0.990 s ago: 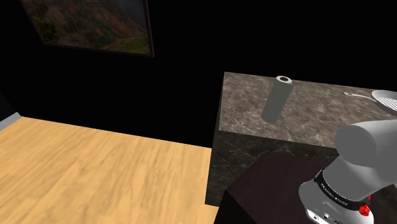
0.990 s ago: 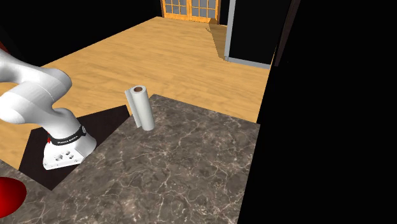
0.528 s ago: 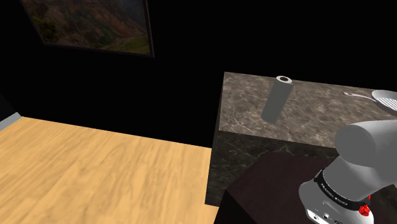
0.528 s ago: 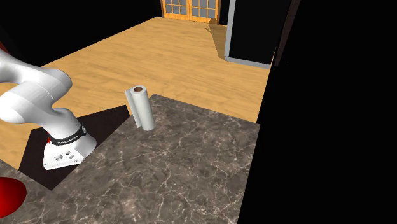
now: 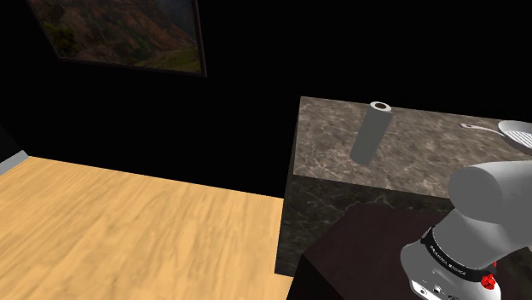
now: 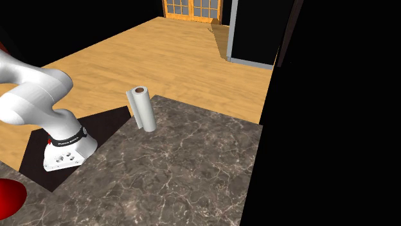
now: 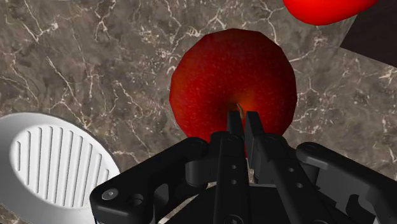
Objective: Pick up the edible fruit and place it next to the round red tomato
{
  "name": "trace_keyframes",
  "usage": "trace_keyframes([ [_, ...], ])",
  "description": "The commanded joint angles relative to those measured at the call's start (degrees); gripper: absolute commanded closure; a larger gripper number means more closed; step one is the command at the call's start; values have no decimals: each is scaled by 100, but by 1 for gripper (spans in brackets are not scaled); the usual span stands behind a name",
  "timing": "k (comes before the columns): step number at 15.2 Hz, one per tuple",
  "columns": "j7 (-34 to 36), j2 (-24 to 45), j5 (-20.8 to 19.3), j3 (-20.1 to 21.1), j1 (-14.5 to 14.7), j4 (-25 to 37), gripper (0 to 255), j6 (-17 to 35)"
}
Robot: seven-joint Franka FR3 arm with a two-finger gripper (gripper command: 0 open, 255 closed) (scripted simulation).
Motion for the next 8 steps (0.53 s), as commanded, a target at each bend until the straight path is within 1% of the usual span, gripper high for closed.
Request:
trace_keyframes([
  [1, 16, 8, -56, -91, 3, -131, 255, 157],
  [8, 78, 37, -254, -387, 1, -560, 255, 656],
])
